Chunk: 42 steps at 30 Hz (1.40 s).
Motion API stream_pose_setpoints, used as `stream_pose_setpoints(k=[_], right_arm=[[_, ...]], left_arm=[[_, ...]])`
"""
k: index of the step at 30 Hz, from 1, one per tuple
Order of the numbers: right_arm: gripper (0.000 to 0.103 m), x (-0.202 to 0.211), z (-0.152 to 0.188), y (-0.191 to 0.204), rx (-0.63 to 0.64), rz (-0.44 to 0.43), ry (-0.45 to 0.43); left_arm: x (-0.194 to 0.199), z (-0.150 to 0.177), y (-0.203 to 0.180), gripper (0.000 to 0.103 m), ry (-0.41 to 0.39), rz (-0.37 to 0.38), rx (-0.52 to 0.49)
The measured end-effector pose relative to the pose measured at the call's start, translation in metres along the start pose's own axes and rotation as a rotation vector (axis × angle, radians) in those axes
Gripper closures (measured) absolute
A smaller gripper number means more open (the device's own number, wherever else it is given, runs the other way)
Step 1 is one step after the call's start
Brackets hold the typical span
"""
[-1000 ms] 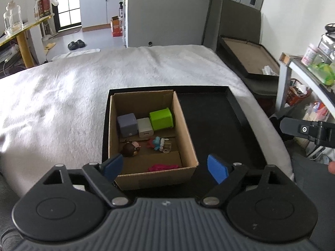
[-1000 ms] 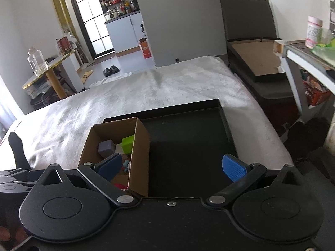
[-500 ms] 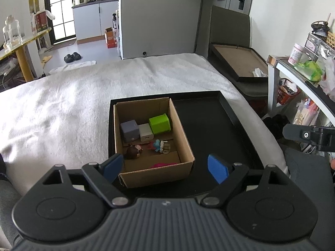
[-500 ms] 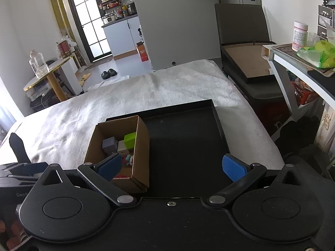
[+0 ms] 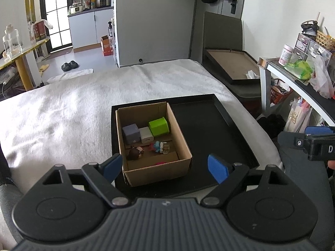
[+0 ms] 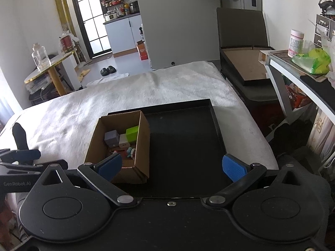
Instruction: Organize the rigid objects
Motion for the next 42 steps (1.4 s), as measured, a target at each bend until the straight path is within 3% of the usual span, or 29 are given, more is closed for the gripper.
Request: stream_pose_setpoints(k=[42], right_arm=[[0.000, 0.019, 0.019, 0.013, 0.042, -0.041, 0.004]], left_arm=[[0.011, 0.019, -0.004, 0.015, 0.009, -0.007, -0.025]])
Point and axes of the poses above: each gripper's, at about its wrist camera, not at the fingertips, and x roughly against the way its jaws point, y to its left, z to its underside, the point moved 1 cm from there along -x, roughly the way its jaws point, and after that the axes turned 8 degrees about -y, right-handed, at the moved point
